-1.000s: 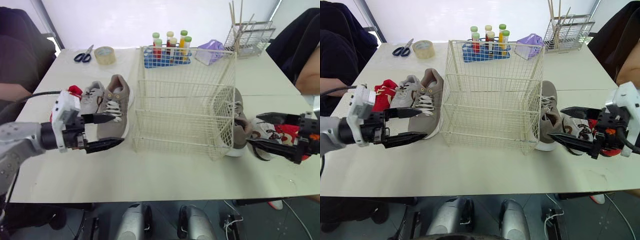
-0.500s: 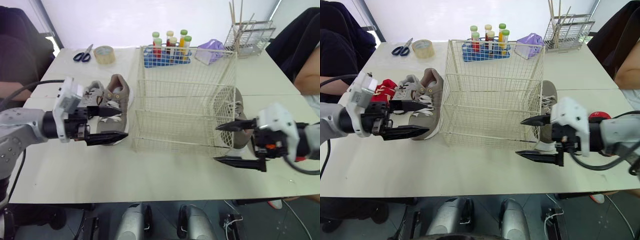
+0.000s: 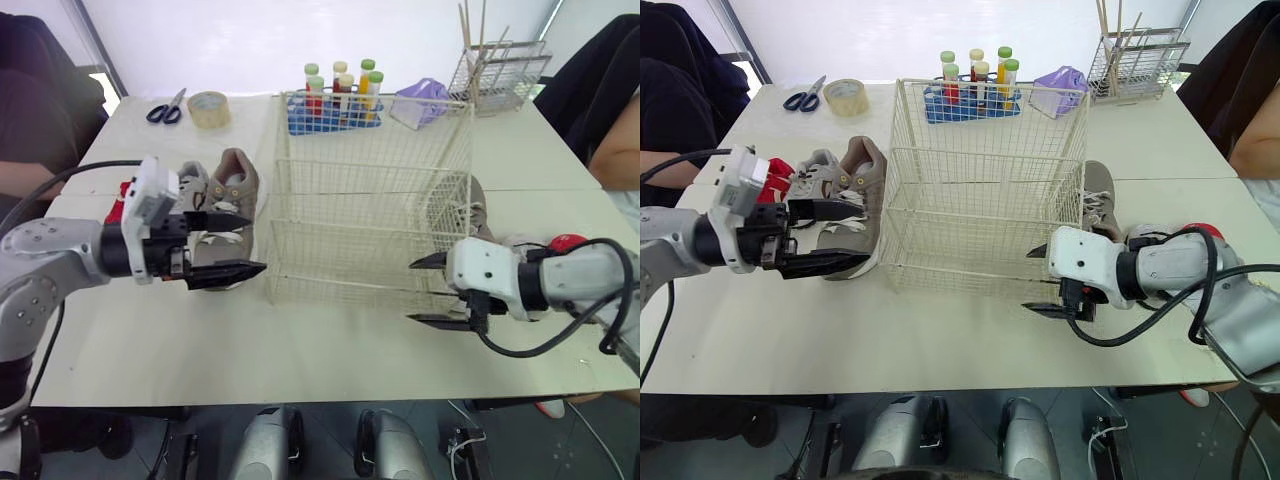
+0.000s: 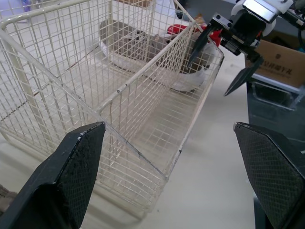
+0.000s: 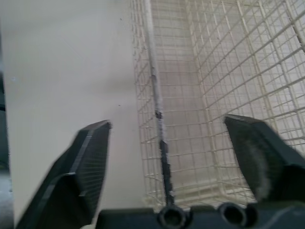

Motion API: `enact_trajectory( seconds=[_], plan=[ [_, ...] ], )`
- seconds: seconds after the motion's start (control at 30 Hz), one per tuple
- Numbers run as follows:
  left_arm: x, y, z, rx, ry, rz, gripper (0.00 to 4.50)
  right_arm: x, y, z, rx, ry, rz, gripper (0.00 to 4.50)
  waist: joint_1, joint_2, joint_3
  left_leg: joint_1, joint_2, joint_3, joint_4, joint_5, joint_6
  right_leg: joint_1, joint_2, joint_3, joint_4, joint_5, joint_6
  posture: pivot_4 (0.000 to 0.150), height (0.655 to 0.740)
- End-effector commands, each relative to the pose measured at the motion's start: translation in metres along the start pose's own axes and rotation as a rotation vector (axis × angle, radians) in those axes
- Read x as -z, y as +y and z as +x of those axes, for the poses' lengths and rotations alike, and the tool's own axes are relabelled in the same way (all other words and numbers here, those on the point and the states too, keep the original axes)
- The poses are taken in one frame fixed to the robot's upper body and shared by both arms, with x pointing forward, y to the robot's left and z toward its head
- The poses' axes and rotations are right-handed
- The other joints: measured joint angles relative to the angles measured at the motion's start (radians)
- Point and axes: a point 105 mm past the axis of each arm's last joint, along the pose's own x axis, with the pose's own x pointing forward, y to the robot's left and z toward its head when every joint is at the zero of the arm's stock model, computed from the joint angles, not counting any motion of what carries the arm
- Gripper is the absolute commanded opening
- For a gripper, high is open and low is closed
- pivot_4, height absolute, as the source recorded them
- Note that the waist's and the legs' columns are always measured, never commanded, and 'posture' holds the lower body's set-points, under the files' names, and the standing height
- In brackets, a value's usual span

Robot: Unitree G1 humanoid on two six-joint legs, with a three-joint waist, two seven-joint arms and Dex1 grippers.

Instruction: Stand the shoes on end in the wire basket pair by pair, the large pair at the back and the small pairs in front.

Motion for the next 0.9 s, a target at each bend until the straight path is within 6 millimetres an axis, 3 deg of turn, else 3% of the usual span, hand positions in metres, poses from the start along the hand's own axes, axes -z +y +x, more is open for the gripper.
enact_trajectory(
  seconds=[0.03, 0.17, 0.4, 0.7, 0.9],
  plan=[
    [-0.012, -0.002, 0.001, -0.003, -0.022, 0.063, 4.50, -0.001, -0.003, -0.002, 0.004, 0.027, -0.045, 2.02, 0.000, 0.000, 0.000, 0.000, 0.000, 0.000, 0.000, 0.000, 0.000, 0.000, 0.000, 0.000, 0.000, 0.000, 0.000, 0.150, 0.7400],
    [-0.015, 0.002, 0.003, -0.012, -0.032, 0.079, 4.50, -0.006, -0.007, 0.001, -0.002, 0.022, -0.101, 0.03, -0.002, 0.000, 0.000, 0.000, 0.000, 0.000, 0.000, 0.000, 0.000, 0.000, 0.000, 0.000, 0.000, 0.000, 0.001, 0.150, 0.7400],
    [-0.017, 0.005, 0.005, -0.020, -0.042, 0.093, 4.50, -0.016, -0.028, 0.007, 0.046, 0.007, -0.198, 0.03, -0.014, 0.000, 0.000, 0.000, 0.001, 0.000, 0.000, 0.001, -0.001, -0.001, 0.002, 0.000, 0.001, 0.002, 0.003, 0.150, 0.7400],
    [-0.017, 0.006, 0.008, -0.024, -0.050, 0.102, 4.50, -0.008, -0.057, 0.008, 0.048, 0.031, -0.281, 0.03, -0.025, 0.000, 0.001, 0.000, 0.001, 0.001, 0.000, 0.001, -0.001, 0.000, 0.002, 0.000, 0.001, 0.002, 0.004, 0.150, 0.7400],
    [-0.017, 0.005, 0.009, -0.030, -0.054, 0.107, 4.50, -0.008, -0.065, 0.014, 0.017, 0.025, -0.336, 0.03, -0.026, 0.000, 0.001, 0.000, 0.001, 0.001, 0.000, 0.001, -0.002, 0.000, 0.002, 0.001, 0.001, 0.002, 0.004, 0.150, 0.7400]
  ],
)
